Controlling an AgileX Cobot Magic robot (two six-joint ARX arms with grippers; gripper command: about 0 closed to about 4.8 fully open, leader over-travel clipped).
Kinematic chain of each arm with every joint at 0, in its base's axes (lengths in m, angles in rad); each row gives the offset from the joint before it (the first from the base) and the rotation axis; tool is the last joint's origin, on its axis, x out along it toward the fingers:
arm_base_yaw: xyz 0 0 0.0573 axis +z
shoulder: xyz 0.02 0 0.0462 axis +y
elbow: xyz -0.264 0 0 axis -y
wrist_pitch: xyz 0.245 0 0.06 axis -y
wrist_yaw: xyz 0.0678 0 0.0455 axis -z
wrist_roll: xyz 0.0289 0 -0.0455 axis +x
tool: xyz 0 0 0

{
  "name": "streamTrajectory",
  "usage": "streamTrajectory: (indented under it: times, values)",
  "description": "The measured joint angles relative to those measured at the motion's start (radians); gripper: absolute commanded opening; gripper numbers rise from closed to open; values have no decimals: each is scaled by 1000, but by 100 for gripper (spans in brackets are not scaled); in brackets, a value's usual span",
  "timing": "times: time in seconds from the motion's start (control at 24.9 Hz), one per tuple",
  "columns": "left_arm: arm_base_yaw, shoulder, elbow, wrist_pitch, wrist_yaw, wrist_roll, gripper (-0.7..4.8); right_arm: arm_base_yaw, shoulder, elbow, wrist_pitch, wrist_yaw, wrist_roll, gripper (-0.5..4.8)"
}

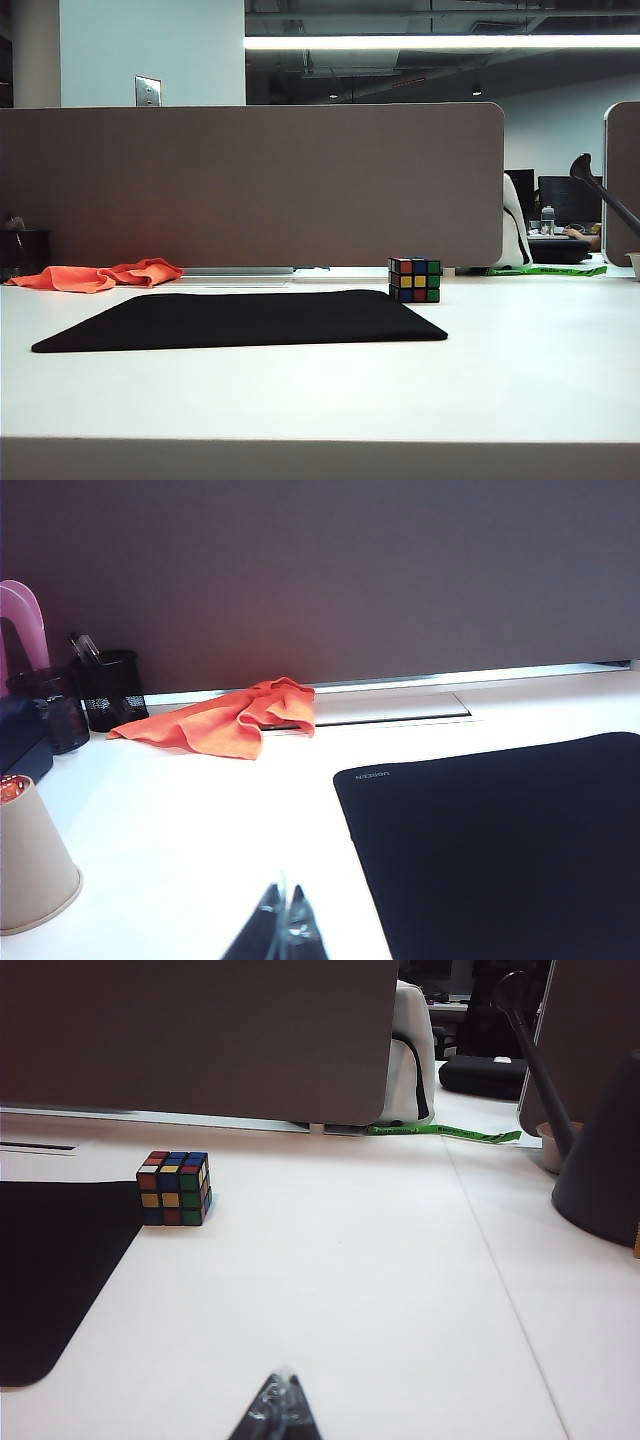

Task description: Pick up the cube on the right side of the mouse pad, then place it in the center of the mouse pad.

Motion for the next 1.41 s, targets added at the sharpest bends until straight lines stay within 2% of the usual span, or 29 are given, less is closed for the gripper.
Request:
streamTrajectory:
  times: [0.56, 0.76, 0.89, 0.97, 1.13, 1.25, 1.41]
  values:
    - [0, 0, 0, -18, 0, -4, -6, 0, 0, 0, 1, 0, 0, -1]
    - [0, 0, 0, -18, 4, -4, -6, -1, 3, 43, 50, 2, 2, -1]
    - [0, 0, 0, -16, 76, -13, -6, -1, 3, 124, 12, 37, 3, -1]
    - [0, 0, 0, -15, 139, -77, -6, -1, 11, 174, -47, 81, 3, -1]
    - [0, 0, 0, -14, 222, -151, -6, -1, 117, 268, -77, 90, 3, -1]
    - [0, 0, 0, -14, 322, -182, -6, -1, 305, 398, -84, 81, 3, -1]
    - [0, 0, 0, 0, 373, -187, -6, 0, 614, 631, -79, 44, 3, -1]
